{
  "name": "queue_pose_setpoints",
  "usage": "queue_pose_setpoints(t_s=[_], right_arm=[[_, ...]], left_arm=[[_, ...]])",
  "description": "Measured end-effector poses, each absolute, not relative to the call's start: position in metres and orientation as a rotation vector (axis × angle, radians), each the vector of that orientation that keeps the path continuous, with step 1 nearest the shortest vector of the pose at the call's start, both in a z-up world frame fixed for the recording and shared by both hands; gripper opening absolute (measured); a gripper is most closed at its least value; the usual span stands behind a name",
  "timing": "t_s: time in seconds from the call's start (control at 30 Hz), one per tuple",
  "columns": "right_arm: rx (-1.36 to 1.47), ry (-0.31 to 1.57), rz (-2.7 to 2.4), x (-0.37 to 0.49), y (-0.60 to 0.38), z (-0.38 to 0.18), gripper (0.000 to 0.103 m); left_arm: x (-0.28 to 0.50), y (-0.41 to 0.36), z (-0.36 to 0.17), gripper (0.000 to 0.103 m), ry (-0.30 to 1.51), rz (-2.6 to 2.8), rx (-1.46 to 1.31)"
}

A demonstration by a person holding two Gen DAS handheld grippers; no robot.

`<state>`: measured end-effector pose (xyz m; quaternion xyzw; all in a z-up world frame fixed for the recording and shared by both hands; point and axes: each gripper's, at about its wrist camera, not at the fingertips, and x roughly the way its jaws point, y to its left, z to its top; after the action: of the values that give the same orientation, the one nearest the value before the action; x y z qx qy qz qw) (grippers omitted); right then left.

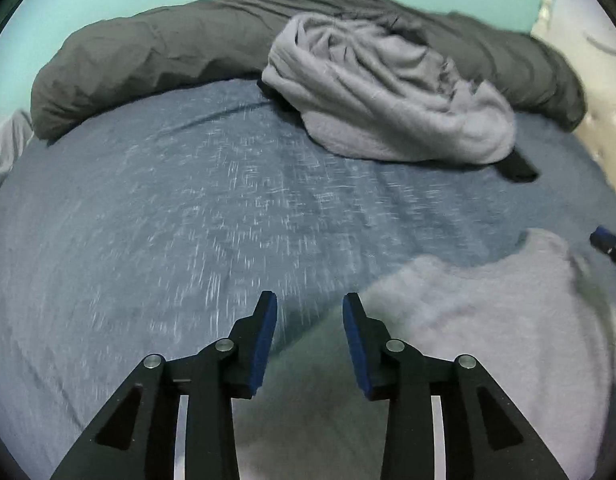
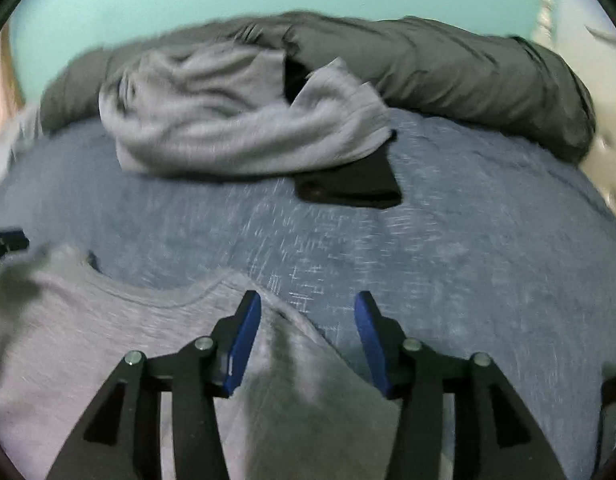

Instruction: Fold clothes

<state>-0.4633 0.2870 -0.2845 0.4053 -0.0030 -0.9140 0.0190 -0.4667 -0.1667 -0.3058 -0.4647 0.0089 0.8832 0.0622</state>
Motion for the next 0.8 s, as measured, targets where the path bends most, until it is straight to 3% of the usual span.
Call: queue_pose_setpoints(t_s=[0.27,0.6,0.8], right_arm=[[1.228,-0.211,-2.688,-0.355,0.304,-0.244,0.05],[1.441,-0.427,-2.521,-0.19,0.333,-0.273,0.053],[1.559,-0.408,-2.45,-0.11,0.33,-0.285,0.054]], left_arm=[[-0.348,-0.189,-0.279,0.041,-0.038,2.551,-1.434],[-0.192,-0.226,-0.302,0.048,-0.171,2.446,-1.553],[-0.128,-0.235,-0.326,0.048,-0.22,2.418,-1.62]])
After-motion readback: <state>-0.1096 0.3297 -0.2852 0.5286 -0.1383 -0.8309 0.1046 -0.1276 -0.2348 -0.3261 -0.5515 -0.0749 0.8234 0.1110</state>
